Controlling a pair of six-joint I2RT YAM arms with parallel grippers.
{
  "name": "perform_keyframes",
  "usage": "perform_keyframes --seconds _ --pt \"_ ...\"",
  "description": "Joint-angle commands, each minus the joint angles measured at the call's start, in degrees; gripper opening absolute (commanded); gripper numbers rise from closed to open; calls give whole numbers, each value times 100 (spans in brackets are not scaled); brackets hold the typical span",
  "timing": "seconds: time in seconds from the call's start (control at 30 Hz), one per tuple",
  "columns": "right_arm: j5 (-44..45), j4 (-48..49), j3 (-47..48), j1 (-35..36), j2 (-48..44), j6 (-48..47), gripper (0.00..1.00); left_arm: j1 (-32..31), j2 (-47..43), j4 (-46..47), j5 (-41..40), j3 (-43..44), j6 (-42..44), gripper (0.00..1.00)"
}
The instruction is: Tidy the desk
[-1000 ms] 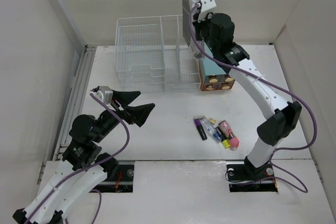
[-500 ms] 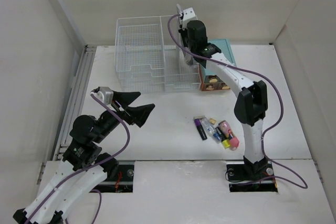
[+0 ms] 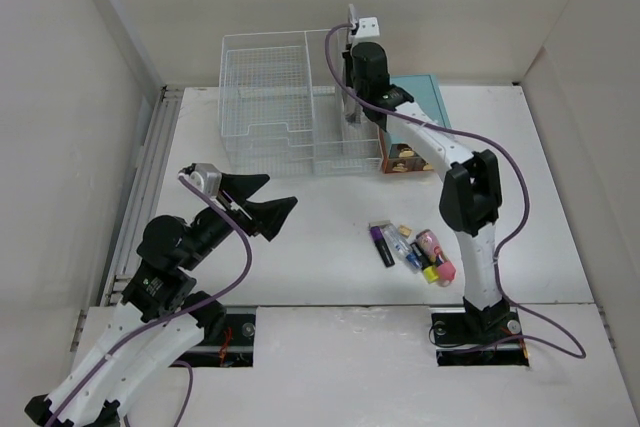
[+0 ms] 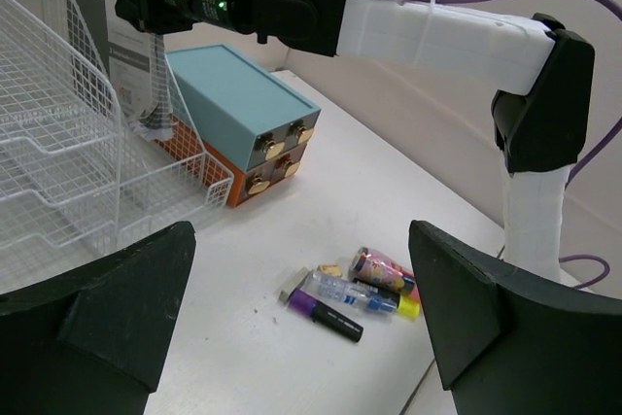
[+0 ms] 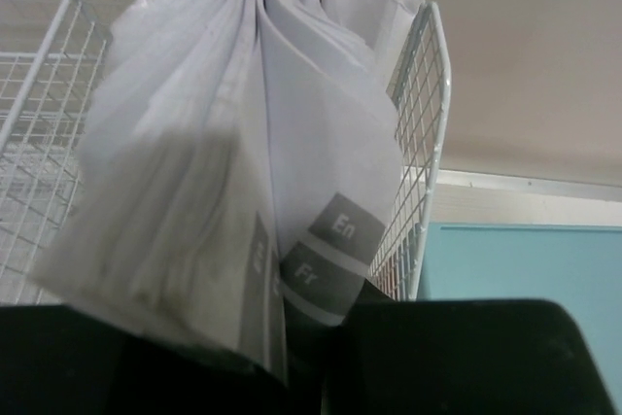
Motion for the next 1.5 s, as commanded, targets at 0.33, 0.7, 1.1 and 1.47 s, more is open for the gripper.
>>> perform_keyframes --seconds 0.33,0.7,1.1,1.47 --pt "401 1385 257 146 355 -112 0 11 128 127 -71 98 238 89" --pt "181 1439 -982 313 -409 -411 57 11 128 127 -71 98 290 89" --pt "-363 1439 -2950 638 -2946 -1058 77 11 294 687 -79 -51 -331 80" --pt "-3497 -379 -4304 -968 -5004 -1027 67 -552 2447 1788 -624 -131 -905 0"
